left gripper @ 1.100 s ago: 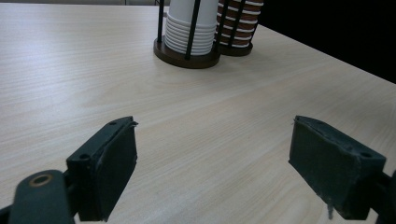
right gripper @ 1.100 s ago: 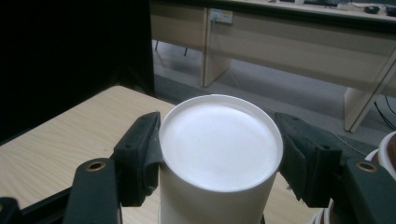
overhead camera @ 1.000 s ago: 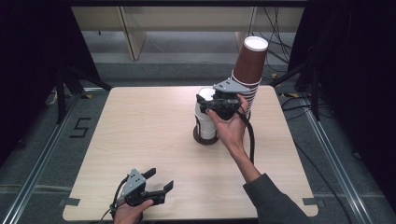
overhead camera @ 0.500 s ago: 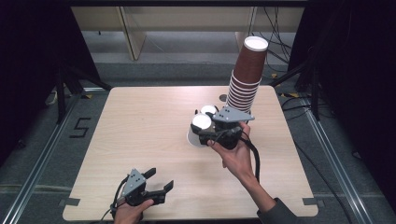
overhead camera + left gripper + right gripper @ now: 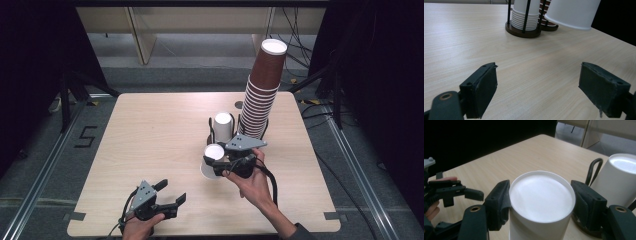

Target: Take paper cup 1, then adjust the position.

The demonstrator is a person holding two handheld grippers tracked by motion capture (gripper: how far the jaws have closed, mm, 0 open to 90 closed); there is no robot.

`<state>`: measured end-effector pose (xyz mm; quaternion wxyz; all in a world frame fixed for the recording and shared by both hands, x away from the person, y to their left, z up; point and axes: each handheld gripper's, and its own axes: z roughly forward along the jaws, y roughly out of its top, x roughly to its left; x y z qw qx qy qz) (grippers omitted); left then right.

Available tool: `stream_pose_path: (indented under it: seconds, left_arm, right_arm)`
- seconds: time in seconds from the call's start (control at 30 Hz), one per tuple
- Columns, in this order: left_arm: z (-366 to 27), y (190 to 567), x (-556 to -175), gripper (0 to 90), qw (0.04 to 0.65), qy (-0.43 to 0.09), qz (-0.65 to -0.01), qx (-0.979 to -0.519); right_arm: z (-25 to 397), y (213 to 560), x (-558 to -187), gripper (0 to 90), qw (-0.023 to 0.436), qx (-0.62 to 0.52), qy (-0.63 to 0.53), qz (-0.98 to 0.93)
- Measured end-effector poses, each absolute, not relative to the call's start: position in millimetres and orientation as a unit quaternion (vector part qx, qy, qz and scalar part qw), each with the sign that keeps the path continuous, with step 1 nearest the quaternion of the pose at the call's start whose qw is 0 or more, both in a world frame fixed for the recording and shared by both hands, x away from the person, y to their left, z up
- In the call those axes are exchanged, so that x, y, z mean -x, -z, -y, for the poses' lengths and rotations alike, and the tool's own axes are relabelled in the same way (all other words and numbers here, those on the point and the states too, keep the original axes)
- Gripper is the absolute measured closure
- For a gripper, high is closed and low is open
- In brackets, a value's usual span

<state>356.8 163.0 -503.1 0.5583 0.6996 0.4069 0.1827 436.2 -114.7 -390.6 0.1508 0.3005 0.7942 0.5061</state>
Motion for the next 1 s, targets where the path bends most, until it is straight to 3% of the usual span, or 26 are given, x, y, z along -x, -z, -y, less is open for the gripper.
stream_pose_path:
  seconds: [0.5,1.0]
  left_arm:
    - [-154.3,505.0,-357.9,14.5,0.567,-0.182,-0.39,-0.703]
    - [-132.5,506.7,-359.3,14.5,0.592,-0.192,-0.331,-0.709]
  right_arm:
    - [115.9,397.9,-424.3,35.6,0.122,-0.29,-0.517,-0.796]
    - [101.5,401.2,-412.5,35.6,0.097,-0.265,-0.526,-0.802]
